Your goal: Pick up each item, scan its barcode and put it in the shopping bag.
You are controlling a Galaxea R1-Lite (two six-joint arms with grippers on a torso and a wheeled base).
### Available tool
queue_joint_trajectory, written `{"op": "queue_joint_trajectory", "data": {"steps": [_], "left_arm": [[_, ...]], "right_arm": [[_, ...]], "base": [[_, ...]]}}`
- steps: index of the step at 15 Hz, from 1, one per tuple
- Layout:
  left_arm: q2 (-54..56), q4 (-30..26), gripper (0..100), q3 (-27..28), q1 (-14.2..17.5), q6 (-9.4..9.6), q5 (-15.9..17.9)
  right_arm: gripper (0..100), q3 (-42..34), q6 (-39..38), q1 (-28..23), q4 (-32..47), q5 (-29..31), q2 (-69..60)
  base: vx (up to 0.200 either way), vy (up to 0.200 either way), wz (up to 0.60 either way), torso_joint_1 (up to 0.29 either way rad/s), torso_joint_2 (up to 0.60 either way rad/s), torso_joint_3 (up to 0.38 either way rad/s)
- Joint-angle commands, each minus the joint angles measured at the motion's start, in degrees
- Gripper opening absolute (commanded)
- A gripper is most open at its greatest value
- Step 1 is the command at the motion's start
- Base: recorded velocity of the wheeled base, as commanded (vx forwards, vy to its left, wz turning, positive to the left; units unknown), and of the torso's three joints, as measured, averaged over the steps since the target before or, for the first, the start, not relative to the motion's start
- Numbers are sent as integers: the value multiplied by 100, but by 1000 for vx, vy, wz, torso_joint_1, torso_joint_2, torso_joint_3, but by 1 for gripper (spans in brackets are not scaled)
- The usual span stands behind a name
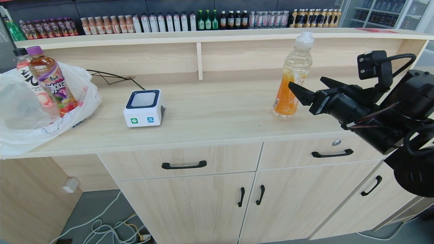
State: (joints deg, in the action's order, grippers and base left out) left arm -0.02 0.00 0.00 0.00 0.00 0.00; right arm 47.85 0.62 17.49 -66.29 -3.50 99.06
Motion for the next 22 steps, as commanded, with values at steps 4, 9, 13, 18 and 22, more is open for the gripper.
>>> {"op": "queue_joint_trajectory", "data": {"steps": [4, 9, 13, 18, 22], "left_arm": [[2, 0, 100, 0, 0, 0, 0], [2, 0, 100, 0, 0, 0, 0], [2, 0, 100, 0, 0, 0, -9], [2, 0, 100, 0, 0, 0, -9], [2, 0, 100, 0, 0, 0, -9]], "right_arm": [[100, 620, 210, -35, 73, -10, 395], [100, 752, 201, -238, 222, -81, 588], [100, 972, 201, -238, 231, -195, 887], [100, 1297, 193, -238, 240, -204, 1168], [100, 1842, 193, -246, 767, -380, 1256]], "base": [[0, 0, 0, 0, 0, 0], [0, 0, 0, 0, 0, 0], [0, 0, 0, 0, 0, 0], [0, 0, 0, 0, 0, 0], [0, 0, 0, 0, 0, 0]]}}
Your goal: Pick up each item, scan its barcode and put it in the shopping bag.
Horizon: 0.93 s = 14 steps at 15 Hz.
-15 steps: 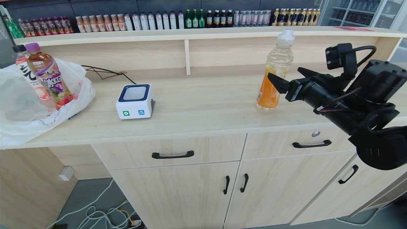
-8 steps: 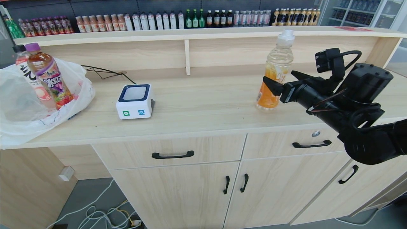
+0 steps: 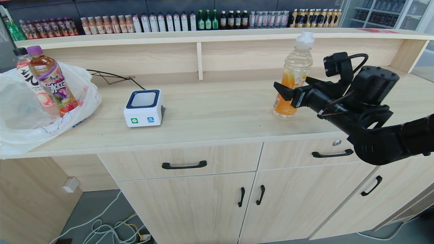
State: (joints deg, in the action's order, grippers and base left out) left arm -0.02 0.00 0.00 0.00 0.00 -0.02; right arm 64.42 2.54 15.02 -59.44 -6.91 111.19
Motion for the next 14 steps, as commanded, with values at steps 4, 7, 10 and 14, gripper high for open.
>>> {"op": "queue_joint_trajectory", "data": {"steps": [4, 7, 10, 14], "left_arm": [[2, 0, 100, 0, 0, 0, 2], [2, 0, 100, 0, 0, 0, 2], [2, 0, 100, 0, 0, 0, -6], [2, 0, 100, 0, 0, 0, 2]], "right_arm": [[100, 475, 10, 10, 258, -47, 140], [100, 607, 98, 19, 266, -47, 289], [100, 976, 107, 27, 363, -47, 500], [100, 1179, 142, 36, 548, -47, 597]], "base": [[0, 0, 0, 0, 0, 0], [0, 0, 0, 0, 0, 0], [0, 0, 0, 0, 0, 0], [0, 0, 0, 0, 0, 0]]}}
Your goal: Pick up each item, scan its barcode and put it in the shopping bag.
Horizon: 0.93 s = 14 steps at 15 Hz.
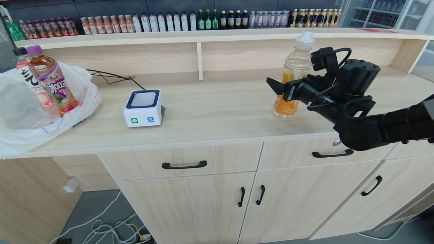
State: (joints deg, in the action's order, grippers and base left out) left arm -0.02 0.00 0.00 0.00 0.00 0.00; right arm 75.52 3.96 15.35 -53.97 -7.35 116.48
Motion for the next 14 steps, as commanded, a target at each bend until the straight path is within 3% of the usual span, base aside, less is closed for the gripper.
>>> {"op": "queue_joint_trajectory", "data": {"steps": [1, 7, 8, 14], "left_arm": [[2, 0, 100, 0, 0, 0, 0], [2, 0, 100, 0, 0, 0, -9], [2, 0, 100, 0, 0, 0, -9], [2, 0, 100, 0, 0, 0, -9]], "right_arm": [[100, 156, 17, 3, 0, -3, 103], [100, 332, 17, 21, 79, -3, 103], [0, 332, 26, 38, 79, -3, 103], [0, 314, 26, 38, 79, -3, 33]], "base": [[0, 0, 0, 0, 0, 0], [0, 0, 0, 0, 0, 0], [0, 0, 0, 0, 0, 0], [0, 0, 0, 0, 0, 0]]}}
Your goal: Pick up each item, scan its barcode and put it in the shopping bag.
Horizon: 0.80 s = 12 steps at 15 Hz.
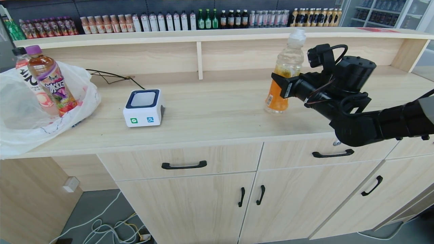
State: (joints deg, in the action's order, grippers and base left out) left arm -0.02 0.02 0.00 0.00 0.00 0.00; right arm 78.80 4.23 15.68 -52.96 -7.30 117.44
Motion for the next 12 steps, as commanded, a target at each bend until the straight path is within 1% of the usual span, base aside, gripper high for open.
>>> {"op": "queue_joint_trajectory", "data": {"steps": [1, 8, 10, 12], "left_arm": [[2, -2, 100, 0, 0, 0, 0], [2, -2, 100, 0, 0, 0, 0], [2, -2, 100, 0, 0, 0, 0], [2, -2, 100, 0, 0, 0, 0]], "right_arm": [[0, -23, -10, 14, -22, -17, -116], [0, -31, 8, 76, -22, -70, -266], [0, -40, 131, 76, -13, -78, -354], [0, -31, 148, 85, 163, -78, -538]], "base": [[0, 0, 0, 0, 0, 0], [0, 0, 0, 0, 0, 0], [0, 0, 0, 0, 0, 0], [0, 0, 0, 0, 0, 0]]}}
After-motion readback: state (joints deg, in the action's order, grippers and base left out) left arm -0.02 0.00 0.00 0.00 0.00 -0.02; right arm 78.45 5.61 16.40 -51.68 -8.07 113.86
